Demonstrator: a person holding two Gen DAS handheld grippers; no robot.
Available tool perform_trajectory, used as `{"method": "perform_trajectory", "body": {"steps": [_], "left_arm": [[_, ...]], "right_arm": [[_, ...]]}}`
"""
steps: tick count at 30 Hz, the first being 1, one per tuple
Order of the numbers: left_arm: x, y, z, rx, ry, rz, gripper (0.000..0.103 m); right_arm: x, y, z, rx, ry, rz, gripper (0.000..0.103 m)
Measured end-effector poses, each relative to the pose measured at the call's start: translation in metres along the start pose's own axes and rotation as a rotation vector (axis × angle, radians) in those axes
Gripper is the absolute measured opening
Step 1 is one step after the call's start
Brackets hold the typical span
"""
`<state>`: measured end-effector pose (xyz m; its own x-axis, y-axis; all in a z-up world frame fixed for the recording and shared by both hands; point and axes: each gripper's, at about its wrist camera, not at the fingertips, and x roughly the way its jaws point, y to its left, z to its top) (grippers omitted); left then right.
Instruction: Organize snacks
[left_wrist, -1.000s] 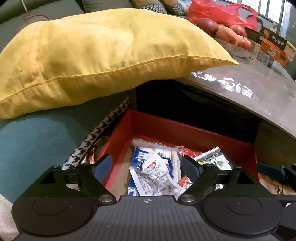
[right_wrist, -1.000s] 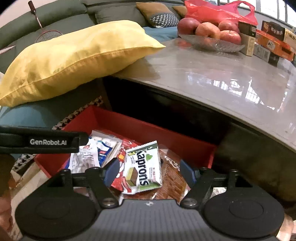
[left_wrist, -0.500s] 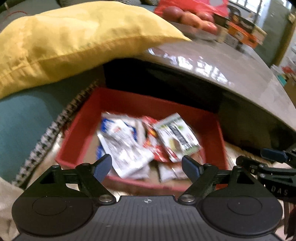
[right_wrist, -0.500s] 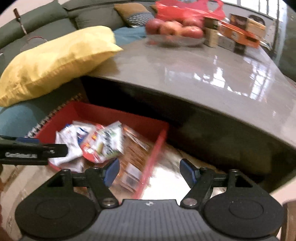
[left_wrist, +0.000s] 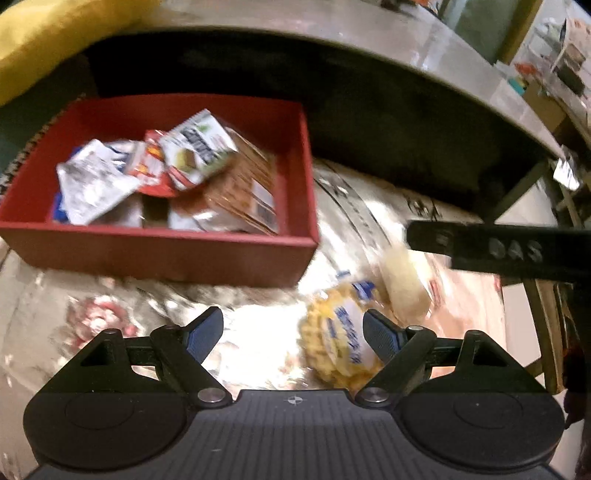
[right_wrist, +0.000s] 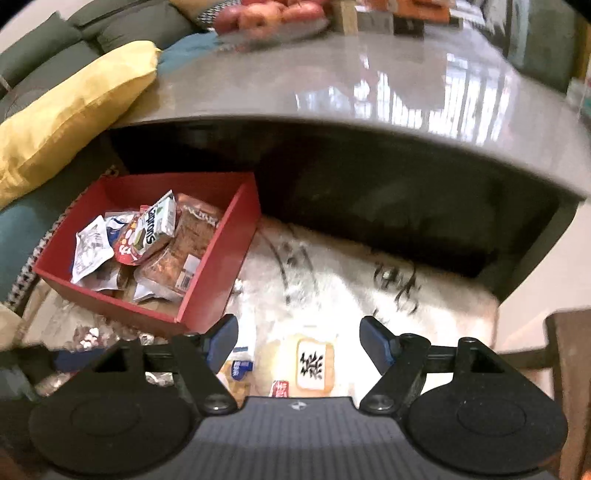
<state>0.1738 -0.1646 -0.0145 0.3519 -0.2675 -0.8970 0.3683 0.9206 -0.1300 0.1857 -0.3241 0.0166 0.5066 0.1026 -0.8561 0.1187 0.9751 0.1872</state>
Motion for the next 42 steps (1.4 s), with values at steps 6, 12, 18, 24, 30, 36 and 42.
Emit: {"method": "perform_trajectory", "body": {"steps": [6, 12, 18, 24, 30, 36, 42], "left_arm": [[0.003, -0.01, -0.006, 0.011, 0.006, 0.001, 0.087], [0.009, -0.011, -0.005, 0.02, 0.017, -0.013, 0.087], [0.01, -0.01, 0.002, -0.006, 0.011, -0.024, 0.088], [0.023, -0.031, 0.003, -0.011, 0.022, -0.013, 0.093], [0.052, -0.045, 0.001, -0.065, 0.076, 0.044, 0.097], [0.058, -0.051, -0.003, -0.038, 0.084, 0.094, 0.084], [0.034, -0.037, -0.011, 0.015, 0.063, 0.109, 0.082]], "right_arm": [[0.03, -0.003, -0.008, 0.014, 0.096, 0.004, 0.067], [0.058, -0.009, -0.014, 0.039, 0.174, 0.028, 0.053], [0.036, -0.018, -0.011, 0.048, 0.126, 0.056, 0.052], [0.013, -0.041, -0.005, 0.094, 0.049, 0.022, 0.052], [0.006, -0.058, -0.007, 0.118, 0.046, 0.012, 0.052], [0.005, -0.057, -0.008, 0.116, 0.053, 0.037, 0.052], [-0.002, -0.037, -0.009, 0.056, 0.032, 0.049, 0.052]]}}
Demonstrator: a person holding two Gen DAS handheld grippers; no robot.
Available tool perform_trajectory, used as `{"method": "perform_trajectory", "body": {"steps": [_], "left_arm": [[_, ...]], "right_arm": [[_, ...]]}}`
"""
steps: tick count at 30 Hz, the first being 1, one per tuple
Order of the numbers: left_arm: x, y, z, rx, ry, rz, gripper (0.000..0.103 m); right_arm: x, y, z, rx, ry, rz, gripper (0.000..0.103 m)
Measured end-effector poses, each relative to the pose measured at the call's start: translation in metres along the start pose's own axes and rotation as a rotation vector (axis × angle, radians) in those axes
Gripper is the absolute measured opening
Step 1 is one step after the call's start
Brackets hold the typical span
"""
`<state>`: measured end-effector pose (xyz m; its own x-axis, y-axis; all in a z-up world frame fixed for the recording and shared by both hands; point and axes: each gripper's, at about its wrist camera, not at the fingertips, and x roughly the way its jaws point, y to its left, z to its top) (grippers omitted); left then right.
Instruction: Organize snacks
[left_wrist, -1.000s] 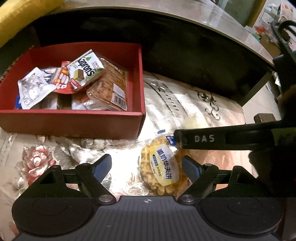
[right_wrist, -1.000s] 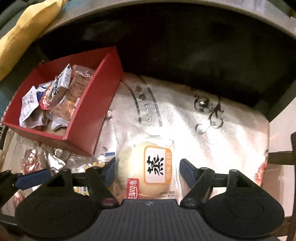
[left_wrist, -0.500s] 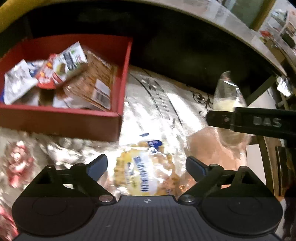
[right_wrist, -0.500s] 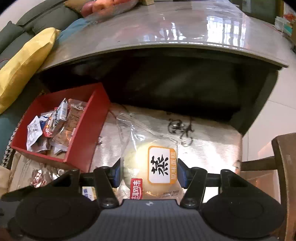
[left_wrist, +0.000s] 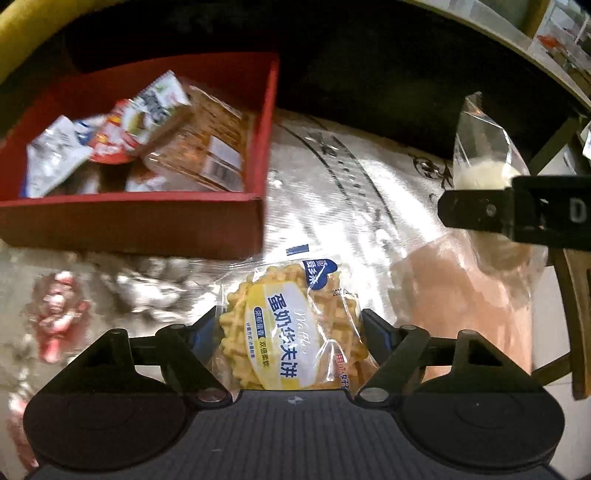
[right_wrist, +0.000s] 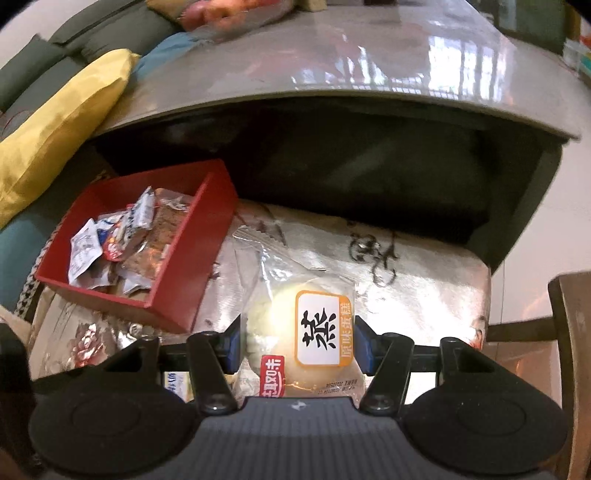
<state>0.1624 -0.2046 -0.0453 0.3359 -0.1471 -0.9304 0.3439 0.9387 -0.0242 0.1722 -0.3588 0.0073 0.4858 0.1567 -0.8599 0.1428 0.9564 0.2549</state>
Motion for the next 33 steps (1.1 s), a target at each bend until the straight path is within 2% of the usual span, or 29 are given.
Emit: {"method": "perform_trajectory", "body": {"steps": [8, 13, 23, 33], "left_arm": [[-0.043, 0.025, -0.002, 0.026, -0.087, 0.01, 0.082], [-0.063, 0.045, -0.004, 0.009, -0.13, 0.014, 0.082], [-0.073, 0.081, 0.001, -0.04, -0.145, 0.019, 0.082], [-0.079, 0.11, 0.018, -0.09, -0.199, 0.051, 0.082]], "right_arm": [[-0.007, 0.039, -0.004, -0.09, -0.025, 0.003, 0.052], [-0.008, 0.061, -0.006, -0.128, -0.032, 0.003, 0.052], [-0.011, 0.104, -0.013, -0.188, -0.05, 0.023, 0.052], [-0.013, 0.117, 0.004, -0.172, -0.105, 0.041, 0.052]]}}
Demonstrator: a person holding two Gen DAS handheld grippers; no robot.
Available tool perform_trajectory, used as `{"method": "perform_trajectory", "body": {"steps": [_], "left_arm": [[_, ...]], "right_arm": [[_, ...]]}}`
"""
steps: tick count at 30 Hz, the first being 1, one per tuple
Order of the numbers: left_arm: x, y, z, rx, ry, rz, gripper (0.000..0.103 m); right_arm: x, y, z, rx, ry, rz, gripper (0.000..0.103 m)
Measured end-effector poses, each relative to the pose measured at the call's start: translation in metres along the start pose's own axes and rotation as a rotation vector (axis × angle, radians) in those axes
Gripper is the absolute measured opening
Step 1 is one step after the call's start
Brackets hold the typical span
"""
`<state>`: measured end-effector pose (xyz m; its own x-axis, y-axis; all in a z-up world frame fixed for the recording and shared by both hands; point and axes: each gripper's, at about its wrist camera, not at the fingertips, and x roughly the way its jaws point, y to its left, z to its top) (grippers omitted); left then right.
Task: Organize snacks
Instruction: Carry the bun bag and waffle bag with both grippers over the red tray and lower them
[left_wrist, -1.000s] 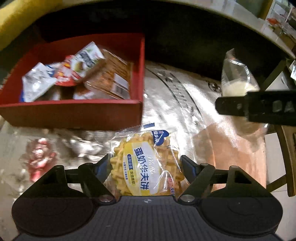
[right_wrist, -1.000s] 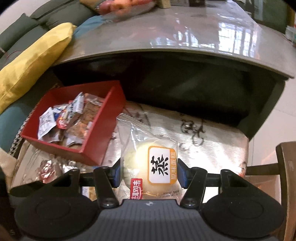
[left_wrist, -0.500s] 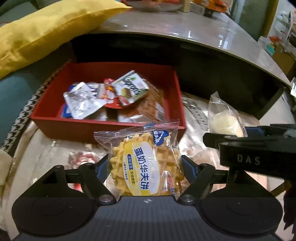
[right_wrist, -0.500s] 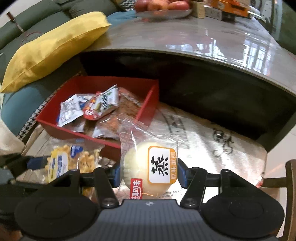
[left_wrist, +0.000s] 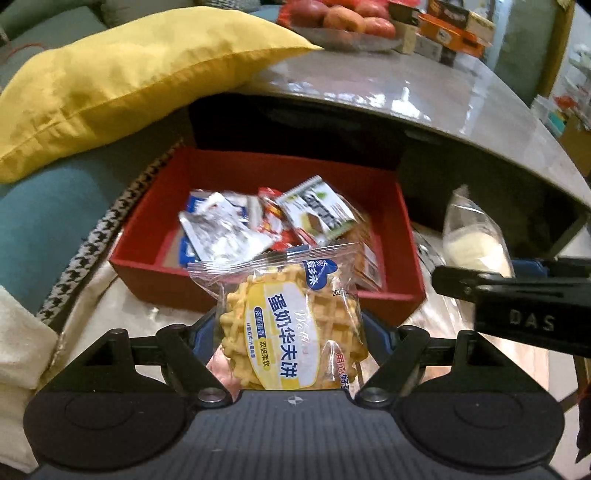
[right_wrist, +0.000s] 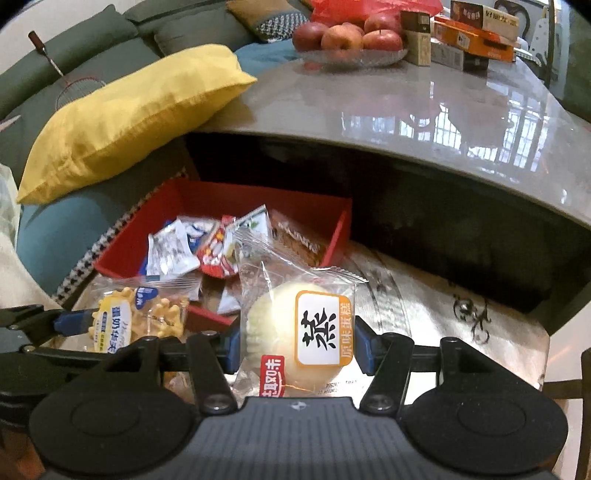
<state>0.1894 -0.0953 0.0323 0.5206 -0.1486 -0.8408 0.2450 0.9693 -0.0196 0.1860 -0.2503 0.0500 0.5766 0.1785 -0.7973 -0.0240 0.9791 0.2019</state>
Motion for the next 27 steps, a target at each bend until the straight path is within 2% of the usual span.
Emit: {"method": "perform_trajectory", "body": {"steps": [11, 20, 27], "left_arm": [[0.002, 0.017, 0.025, -0.068, -0.031, 0.004, 0.082], [0.006, 0.024, 0.05, -0.071, -0.089, 0.065, 0.082], [0.014, 0.028, 0.062, -0.072, -0.096, 0.083, 0.082]], "right_arm": [[0.01, 0.007, 0.014, 0.005, -0.017, 0.0, 0.052], [0.023, 0.013, 0.027, 0.008, -0.03, -0.002, 0.052], [0.031, 0.019, 0.041, 0.011, -0.054, 0.007, 0.052]]}}
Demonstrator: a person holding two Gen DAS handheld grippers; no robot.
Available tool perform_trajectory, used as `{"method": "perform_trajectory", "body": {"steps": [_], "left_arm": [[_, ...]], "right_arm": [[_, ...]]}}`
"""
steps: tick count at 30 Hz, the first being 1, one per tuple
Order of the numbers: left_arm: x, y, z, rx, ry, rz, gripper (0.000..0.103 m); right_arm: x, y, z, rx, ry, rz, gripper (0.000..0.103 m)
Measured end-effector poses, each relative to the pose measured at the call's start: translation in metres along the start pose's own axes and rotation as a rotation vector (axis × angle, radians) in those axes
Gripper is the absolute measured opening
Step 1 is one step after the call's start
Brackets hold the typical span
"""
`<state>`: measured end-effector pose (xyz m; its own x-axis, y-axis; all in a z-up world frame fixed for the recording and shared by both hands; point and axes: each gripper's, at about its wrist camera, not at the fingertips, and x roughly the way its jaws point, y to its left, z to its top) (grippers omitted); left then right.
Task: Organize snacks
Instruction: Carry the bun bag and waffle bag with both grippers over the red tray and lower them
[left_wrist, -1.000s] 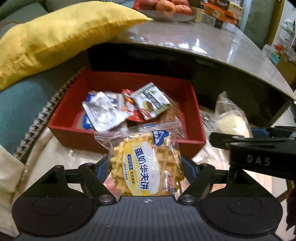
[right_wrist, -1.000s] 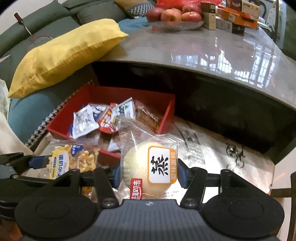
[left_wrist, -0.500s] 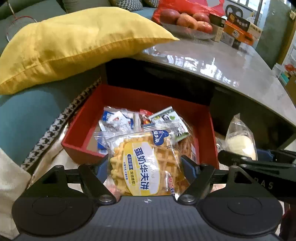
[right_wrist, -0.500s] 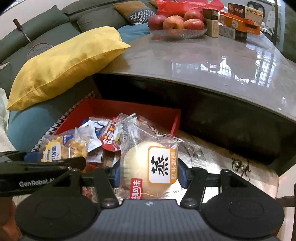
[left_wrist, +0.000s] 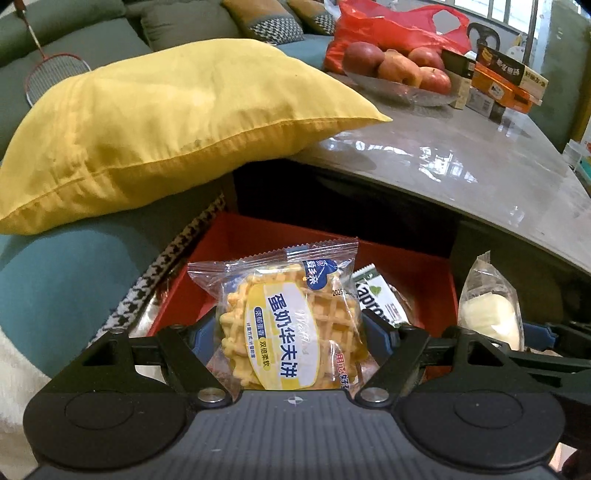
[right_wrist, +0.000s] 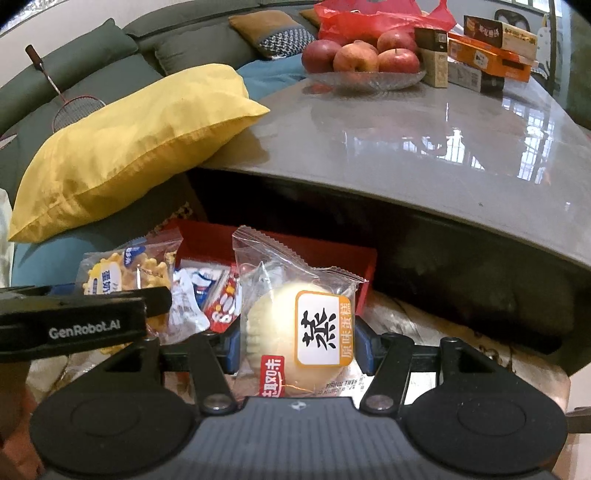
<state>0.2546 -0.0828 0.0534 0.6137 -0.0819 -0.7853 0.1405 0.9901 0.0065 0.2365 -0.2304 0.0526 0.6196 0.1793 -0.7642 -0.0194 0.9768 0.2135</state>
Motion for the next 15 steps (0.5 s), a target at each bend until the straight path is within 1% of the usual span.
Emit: {"method": "perform_trajectory", "body": {"steps": [10, 15], "left_arm": [[0.017, 0.004, 0.01, -0.003, 0.008, 0.029, 0.082], [0.025, 0.005, 0.015, -0.003, 0.009, 0.042, 0.082]], "right_arm": [[0.019, 0.004, 0.01, 0.017, 0.003, 0.009, 0.052], [0.027, 0.005, 0.011, 0.011, 0.009, 0.0, 0.052]]}}
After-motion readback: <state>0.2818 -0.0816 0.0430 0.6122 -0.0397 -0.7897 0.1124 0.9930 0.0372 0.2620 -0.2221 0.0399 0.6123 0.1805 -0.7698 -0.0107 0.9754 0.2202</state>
